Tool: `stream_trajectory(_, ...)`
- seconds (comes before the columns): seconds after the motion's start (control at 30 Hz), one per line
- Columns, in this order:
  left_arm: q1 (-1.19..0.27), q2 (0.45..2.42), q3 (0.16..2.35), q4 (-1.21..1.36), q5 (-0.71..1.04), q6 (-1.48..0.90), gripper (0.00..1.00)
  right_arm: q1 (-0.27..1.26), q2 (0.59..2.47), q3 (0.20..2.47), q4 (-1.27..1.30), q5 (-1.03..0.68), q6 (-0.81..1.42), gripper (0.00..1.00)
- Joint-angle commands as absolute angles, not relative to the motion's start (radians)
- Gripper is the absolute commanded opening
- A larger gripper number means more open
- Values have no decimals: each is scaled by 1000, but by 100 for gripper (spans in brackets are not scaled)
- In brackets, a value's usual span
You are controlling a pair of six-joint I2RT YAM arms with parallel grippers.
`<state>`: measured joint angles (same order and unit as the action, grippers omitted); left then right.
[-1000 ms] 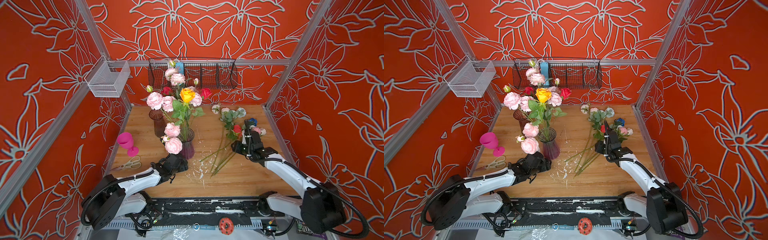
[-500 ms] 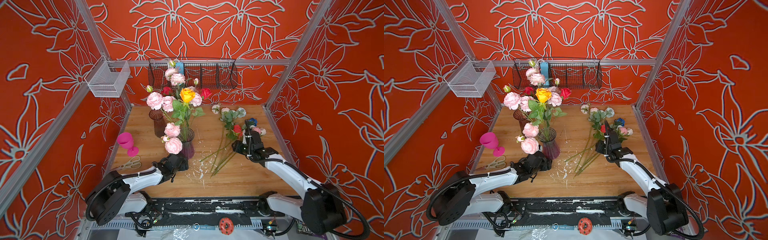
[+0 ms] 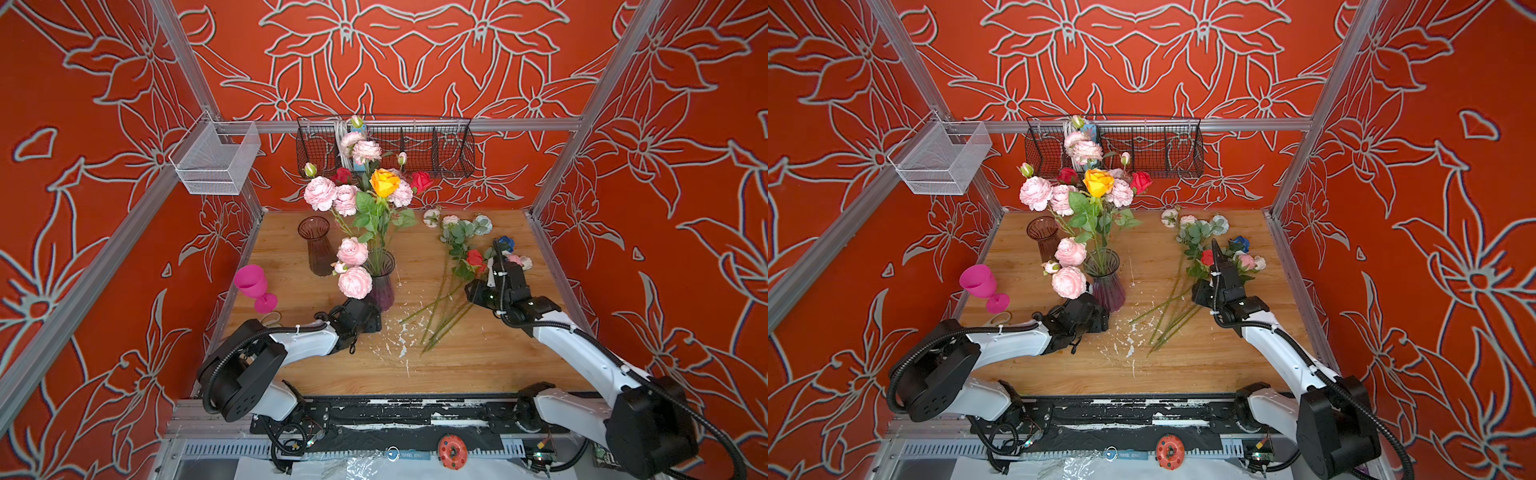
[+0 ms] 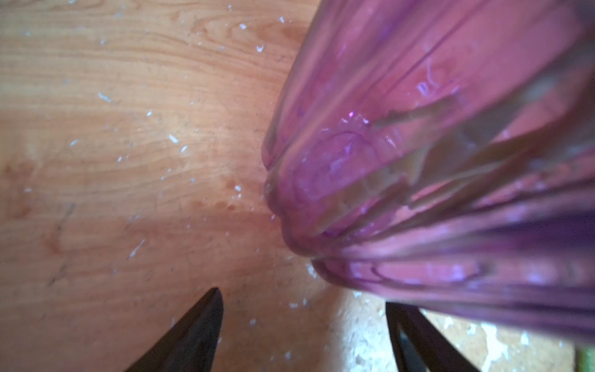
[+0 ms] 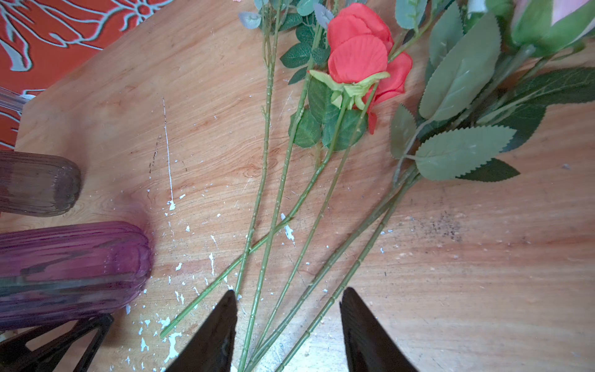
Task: Arrange the flowers into the vase
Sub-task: 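Push the purple vase farther from the robot with the left gripper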
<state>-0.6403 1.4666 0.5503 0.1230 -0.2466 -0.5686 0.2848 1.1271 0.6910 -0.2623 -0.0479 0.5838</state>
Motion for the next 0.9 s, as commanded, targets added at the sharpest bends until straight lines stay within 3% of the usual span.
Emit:
stream_trajectory(0.0, -630, 1503, 596, 151, -252, -552, 79, 280, 1114, 675, -273, -23, 583, 54)
stream_trajectory(0.87, -597, 1772, 873, 86, -473, -833, 80, 280, 1072, 667, -223, -105, 565, 55)
